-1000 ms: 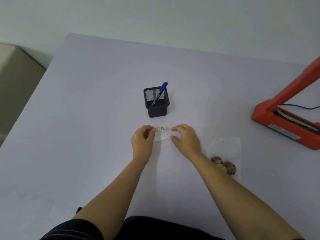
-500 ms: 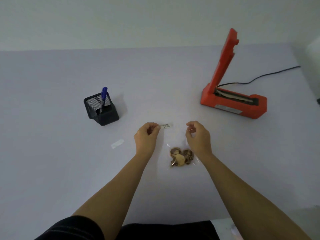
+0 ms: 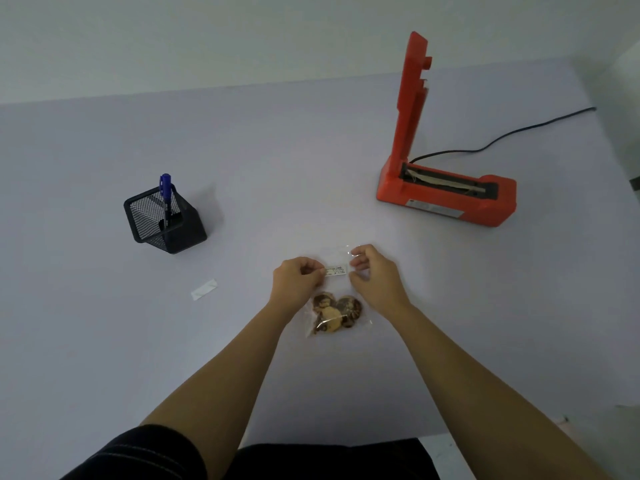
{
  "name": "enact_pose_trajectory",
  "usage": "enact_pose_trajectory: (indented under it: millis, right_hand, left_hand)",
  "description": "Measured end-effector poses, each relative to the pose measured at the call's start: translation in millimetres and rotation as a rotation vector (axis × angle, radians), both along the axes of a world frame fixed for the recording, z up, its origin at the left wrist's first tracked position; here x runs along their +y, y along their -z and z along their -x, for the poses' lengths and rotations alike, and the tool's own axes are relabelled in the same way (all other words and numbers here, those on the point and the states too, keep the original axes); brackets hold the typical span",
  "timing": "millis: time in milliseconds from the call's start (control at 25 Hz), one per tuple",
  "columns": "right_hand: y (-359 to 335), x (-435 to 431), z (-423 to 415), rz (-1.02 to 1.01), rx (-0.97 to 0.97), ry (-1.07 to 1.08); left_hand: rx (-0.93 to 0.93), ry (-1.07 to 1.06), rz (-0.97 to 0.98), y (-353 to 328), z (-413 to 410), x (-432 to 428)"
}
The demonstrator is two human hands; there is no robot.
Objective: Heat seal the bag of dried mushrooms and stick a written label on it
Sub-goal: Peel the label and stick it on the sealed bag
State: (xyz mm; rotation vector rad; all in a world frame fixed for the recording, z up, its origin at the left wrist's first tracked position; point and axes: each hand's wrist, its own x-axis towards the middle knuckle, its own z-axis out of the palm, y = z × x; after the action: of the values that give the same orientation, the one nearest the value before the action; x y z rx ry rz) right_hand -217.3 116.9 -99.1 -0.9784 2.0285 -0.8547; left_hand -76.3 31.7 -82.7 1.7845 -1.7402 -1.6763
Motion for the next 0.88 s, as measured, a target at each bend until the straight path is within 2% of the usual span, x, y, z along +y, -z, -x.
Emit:
enact_pose_trajectory:
  millis: [320, 880]
  right_hand:
    - [5, 0, 1, 0.04, 0.068, -0.021]
    - [11, 2, 1, 0.107, 0.14, -0.092]
  left_hand:
    - [-0.08, 0.105, -0.004, 0, 9, -10]
    - [-0.15, 0.09, 0.052, 4, 11, -9]
